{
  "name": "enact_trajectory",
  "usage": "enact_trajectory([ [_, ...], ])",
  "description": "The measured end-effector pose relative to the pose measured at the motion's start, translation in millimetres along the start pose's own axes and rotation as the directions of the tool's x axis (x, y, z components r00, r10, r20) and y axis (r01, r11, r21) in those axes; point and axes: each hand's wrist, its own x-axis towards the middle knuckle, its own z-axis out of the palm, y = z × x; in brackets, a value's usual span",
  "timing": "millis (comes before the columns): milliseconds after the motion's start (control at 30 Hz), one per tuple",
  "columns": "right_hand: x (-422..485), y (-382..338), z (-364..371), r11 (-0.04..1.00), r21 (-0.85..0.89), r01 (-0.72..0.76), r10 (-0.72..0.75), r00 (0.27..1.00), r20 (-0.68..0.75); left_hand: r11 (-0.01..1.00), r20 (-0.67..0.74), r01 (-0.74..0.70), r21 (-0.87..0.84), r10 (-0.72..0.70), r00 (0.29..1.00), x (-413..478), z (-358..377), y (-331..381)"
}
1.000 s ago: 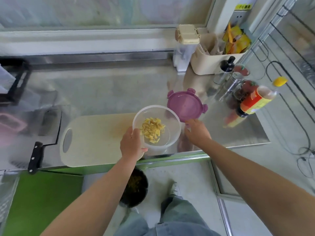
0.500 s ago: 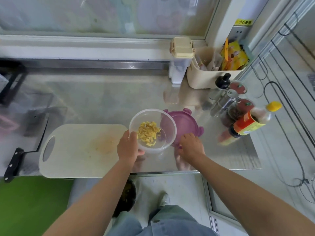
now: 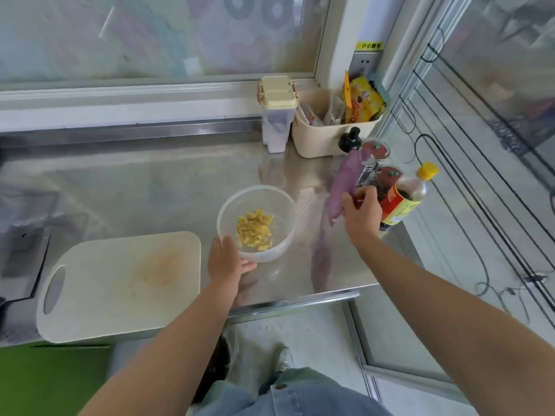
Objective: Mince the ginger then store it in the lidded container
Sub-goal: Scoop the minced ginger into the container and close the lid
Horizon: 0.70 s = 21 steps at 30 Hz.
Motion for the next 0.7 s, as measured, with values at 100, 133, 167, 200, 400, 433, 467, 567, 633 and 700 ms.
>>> enact_trajectory([
  [100,7,-13,-12,0.925,0.36,-0.121,0.133,0.991,-0.008,0.988,0.038,0.01,0.157,-0.016,0.999,3,4,-9],
  [133,8,-17,-15,0.863,0.473,-0.176,0.178,0.983,0.041,0.982,0.055,0.024,0.186,-0.035,0.998,4,6,-13],
  [167,9,-19,-16,0.78,0.576,-0.246,0.223,0.968,0.11,0.981,0.075,0.043,0.188,-0.058,0.996,4,9,-16],
  [200,9,-20,-17,0.689,0.649,-0.322,0.262,0.946,0.192,0.983,0.094,0.064,0.172,-0.081,0.992,4,12,-19],
  [400,-9,0,-2,0.627,0.491,-0.604,0.328,0.777,0.537,0.973,0.221,0.231,-0.004,-0.225,0.949,-8,27,-23],
  [433,-13,4,3,0.671,0.426,-0.607,0.325,0.757,0.567,0.966,0.238,0.254,-0.04,-0.238,0.942,-8,25,-22],
  [467,-18,9,7,0.714,0.361,-0.6,0.324,0.74,0.589,0.96,0.25,0.268,-0.081,-0.241,0.938,-8,23,-20],
  [567,-28,18,14,0.825,0.211,-0.525,0.319,0.74,0.592,0.951,0.247,0.275,-0.141,-0.235,0.94,-5,15,-19],
  [633,-30,22,16,0.878,0.147,-0.455,0.304,0.769,0.562,0.957,0.251,0.274,-0.101,-0.241,0.937,-5,12,-18],
  [700,-30,25,18,0.931,0.073,-0.358,0.271,0.811,0.519,0.965,0.236,0.261,-0.031,-0.247,0.94,-6,11,-17],
])
